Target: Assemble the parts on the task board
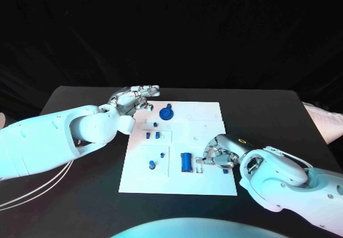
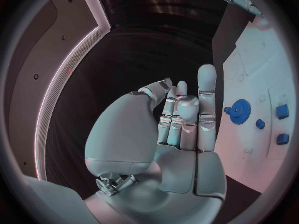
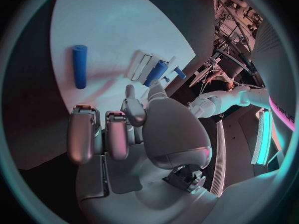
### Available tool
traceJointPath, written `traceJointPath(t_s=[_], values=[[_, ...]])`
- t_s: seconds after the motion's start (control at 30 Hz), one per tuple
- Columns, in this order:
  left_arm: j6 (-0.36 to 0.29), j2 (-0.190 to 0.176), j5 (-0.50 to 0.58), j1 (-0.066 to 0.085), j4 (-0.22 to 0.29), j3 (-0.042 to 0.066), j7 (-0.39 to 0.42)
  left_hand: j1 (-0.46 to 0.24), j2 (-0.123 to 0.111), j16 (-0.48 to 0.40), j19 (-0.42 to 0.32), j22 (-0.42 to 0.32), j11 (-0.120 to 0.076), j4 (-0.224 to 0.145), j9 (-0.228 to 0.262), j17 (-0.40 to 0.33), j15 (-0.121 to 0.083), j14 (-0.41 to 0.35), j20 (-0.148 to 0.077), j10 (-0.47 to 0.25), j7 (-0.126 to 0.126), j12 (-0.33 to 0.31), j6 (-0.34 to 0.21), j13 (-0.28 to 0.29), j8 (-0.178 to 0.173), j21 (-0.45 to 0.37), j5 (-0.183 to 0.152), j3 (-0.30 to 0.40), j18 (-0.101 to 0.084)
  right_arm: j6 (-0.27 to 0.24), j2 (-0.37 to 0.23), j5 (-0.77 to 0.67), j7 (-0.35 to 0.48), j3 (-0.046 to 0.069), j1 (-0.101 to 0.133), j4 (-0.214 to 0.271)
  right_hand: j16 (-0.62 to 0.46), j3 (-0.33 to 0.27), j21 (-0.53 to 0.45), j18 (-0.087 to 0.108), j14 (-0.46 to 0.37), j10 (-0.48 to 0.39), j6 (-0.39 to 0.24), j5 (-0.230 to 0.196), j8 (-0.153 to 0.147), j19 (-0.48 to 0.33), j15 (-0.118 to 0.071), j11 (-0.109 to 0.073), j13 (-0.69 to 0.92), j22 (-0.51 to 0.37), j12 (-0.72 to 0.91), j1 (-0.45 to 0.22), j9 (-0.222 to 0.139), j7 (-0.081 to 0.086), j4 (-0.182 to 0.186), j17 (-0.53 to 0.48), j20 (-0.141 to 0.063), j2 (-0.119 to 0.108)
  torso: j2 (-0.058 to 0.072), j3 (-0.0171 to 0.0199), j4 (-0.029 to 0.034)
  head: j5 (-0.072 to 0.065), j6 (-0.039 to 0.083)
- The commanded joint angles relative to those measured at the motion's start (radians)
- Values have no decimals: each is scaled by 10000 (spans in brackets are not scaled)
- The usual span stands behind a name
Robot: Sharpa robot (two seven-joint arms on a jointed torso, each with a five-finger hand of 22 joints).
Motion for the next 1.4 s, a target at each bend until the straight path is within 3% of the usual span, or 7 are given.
traceJointPath(t_s=[0.03,0.2,0.47,0.73,0.9,1.4], values=[[186,-14,-36,5,41,6,25,-9,89,-11,-24,-9,0,12,-9,-11,43,-56,47,-56,5,69,-93,12,39,-33,49,-43,108,-544,-460,1183,747,6,84,151,-9,383,-84,-79,867,-62,-287,707,-279,-58,92,158,17,-82,-40,788,-159,112,-305,1704,89,264,2,-13,-24,-99,12],[185,-55,-36,6,72,5,19,-9,89,-11,-24,-9,0,12,-9,-11,43,-56,47,-56,5,69,-93,12,39,-33,49,-43,108,-272,-1212,792,752,4,152,316,-9,384,-79,-81,868,-57,-217,465,-478,-65,184,238,88,-66,11,838,-360,197,-293,1709,181,249,10,1,-45,-234,33],[216,-83,-37,6,112,5,1,-9,89,-11,-24,-9,0,12,-9,-11,43,-56,47,-56,5,69,-93,12,39,-33,49,-43,108,337,-1732,-749,329,-33,116,329,88,174,117,-132,902,323,375,138,-543,49,123,148,679,240,730,402,-551,65,126,1853,163,187,13,20,-65,-378,45],[236,-90,-39,5,108,5,-13,-9,89,-11,-24,-9,0,12,-9,-11,43,-56,47,-56,5,69,-93,12,39,-33,49,-43,108,630,-1739,-1067,194,-54,9,275,103,24,130,-135,906,348,617,147,-572,55,72,92,742,257,756,150,-570,-7,447,1876,115,95,19,8,-25,-413,21],[239,-94,-40,5,105,5,-23,-9,89,-11,-24,-9,0,12,-9,-11,43,-56,47,-56,5,69,-93,12,39,-33,49,-43,108,1002,-1685,-1099,149,-63,-31,230,97,-175,120,-132,904,345,745,451,-583,47,42,57,759,246,732,-10,-544,-51,614,1871,87,-57,17,-1,-20,-382,-9],[264,-105,-101,5,102,5,-43,-35,95,-6,-27,-29,3,16,-9,-29,48,-66,53,-85,6,93,-114,10,51,-64,52,-71,111,1685,-1330,-1310,96,-81,-141,-28,91,-235,105,-129,901,330,892,356,-582,35,1,11,777,234,684,390,-450,-100,429,1866,44,-142,15,7,-26,-366,-21]])
